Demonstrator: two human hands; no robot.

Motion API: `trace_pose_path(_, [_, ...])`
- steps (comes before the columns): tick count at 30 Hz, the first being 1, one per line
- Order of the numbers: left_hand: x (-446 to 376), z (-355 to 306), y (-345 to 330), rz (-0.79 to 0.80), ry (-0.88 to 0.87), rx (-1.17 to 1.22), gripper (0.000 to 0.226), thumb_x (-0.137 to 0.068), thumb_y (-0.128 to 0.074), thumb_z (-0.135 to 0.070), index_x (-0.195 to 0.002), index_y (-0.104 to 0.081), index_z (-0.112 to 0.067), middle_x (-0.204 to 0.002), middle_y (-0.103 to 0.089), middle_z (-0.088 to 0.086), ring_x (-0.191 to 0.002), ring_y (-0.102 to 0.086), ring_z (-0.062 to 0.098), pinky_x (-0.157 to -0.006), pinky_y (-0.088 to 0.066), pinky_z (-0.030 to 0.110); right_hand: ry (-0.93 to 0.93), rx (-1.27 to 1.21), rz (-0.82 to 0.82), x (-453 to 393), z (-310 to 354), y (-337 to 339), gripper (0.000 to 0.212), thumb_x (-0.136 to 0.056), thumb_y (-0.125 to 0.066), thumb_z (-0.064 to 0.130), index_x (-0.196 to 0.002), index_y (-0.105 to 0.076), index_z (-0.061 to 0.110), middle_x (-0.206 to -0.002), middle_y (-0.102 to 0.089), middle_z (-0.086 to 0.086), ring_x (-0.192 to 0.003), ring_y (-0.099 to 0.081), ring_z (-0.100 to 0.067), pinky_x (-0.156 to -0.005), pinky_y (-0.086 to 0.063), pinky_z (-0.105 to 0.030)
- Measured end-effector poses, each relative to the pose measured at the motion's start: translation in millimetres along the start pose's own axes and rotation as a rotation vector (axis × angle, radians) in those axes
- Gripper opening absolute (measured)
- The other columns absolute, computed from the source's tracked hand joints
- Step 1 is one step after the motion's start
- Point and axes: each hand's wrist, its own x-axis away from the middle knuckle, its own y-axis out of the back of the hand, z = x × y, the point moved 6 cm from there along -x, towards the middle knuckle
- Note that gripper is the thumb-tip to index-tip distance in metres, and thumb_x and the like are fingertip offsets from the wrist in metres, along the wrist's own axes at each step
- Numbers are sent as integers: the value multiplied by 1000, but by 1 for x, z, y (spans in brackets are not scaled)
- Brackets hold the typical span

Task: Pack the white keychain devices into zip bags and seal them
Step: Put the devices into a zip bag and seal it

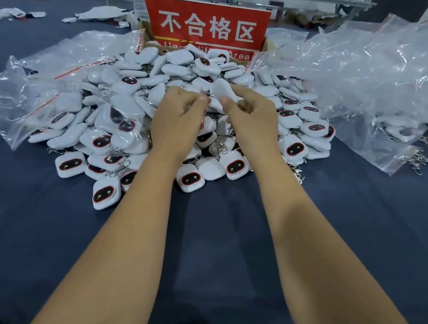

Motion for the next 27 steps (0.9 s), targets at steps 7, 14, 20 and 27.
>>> trace_pose_path(7, [-3,3,-1,5,13,-42,23,-86,-46,-34,-63,-48,-31,-90,-47,-12,-82,-49,4,-77,-40,32,-25,-63,122,2,-5,-15,35,-88,-60,3,-115,-69,24,-90,-55,5,-60,-51,3,-61,-45,-13])
trace_pose_path(14, [-7,4,-5,0,-78,-240,25,-98,-45,-26,-101,-69,-19,-106,-46,-8,-95,-49,8,-78,-33,26,-104,-121,186,-1,-15,-19,22,-89,-68,3,-106,-61,14,-97,-70,-2,-89,-66,-16,-88,-57,-42])
trace_pose_path(20, [-4,3,-7,-8,-77,-251,27,-94,-46,-36,-101,-68,-22,-105,-46,-10,-93,-48,8,-77,-31,27,-110,-102,192,-1,-20,-21,20,-90,-65,3,-99,-58,19,-90,-71,-5,-81,-66,-15,-77,-58,-39])
trace_pose_path(27, [-3,4,-8,-29,-106,-293,26,-92,-48,-41,-95,-67,-23,-101,-46,-11,-87,-49,9,-63,-27,17,-144,-86,198,-2,-22,-22,20,-91,-63,1,-106,-57,12,-92,-70,-7,-80,-65,-15,-83,-56,-40])
